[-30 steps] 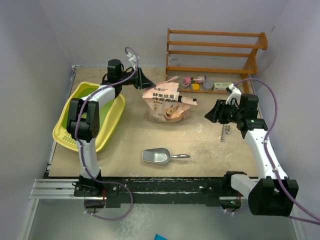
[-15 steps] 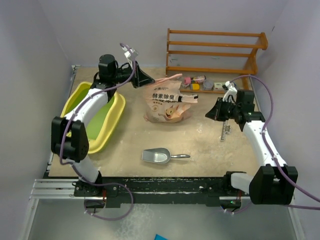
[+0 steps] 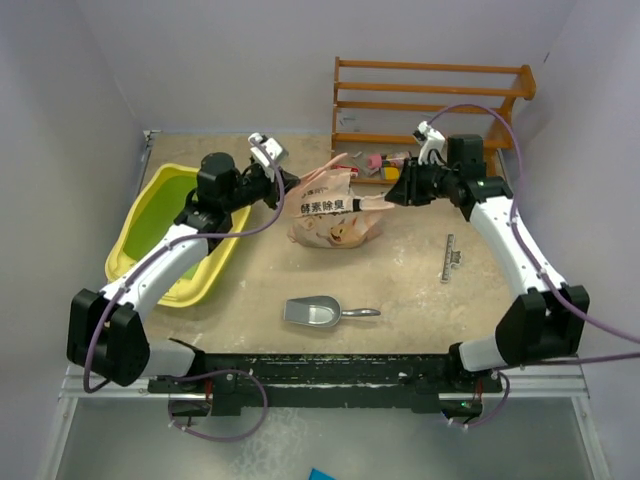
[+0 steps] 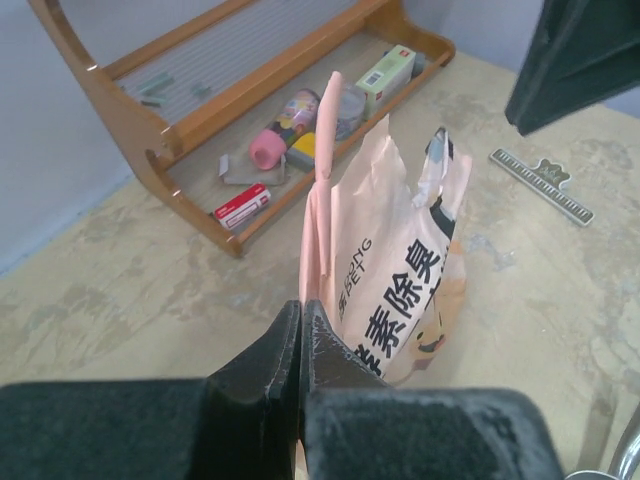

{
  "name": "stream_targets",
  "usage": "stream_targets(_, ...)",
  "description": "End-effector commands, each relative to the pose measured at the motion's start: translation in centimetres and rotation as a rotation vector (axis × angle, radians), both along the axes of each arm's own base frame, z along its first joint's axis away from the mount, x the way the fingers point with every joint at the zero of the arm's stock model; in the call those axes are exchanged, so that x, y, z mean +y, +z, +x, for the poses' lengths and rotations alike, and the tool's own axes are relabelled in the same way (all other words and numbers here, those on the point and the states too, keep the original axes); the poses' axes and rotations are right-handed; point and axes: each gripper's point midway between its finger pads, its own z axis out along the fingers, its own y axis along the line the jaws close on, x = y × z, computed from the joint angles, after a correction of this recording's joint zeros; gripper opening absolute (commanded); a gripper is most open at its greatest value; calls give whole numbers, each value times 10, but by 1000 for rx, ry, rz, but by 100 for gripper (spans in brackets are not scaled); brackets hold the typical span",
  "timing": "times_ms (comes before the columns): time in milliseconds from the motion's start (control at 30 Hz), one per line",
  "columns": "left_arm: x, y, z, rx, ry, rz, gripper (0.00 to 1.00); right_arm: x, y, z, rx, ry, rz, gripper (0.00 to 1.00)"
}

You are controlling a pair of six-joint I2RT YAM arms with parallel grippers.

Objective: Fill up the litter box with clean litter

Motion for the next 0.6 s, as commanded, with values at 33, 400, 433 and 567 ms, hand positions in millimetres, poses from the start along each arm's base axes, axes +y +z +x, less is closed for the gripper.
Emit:
stream_targets(33,20,27,-6,-199,78,-5,0,12,11,18,-17,119,-36,43)
stream_targets(400,14,42,-38,-339,-26,-79,0,52,24,31,-51,374,8,48)
stream_targets(433,15,44,-39,-341,-26,-84,0,56,23,29,-48,390,-6,48)
stream_targets(567,17,51,-44,-364,-27,-81,0,64,18,22,-59,445,-55,49)
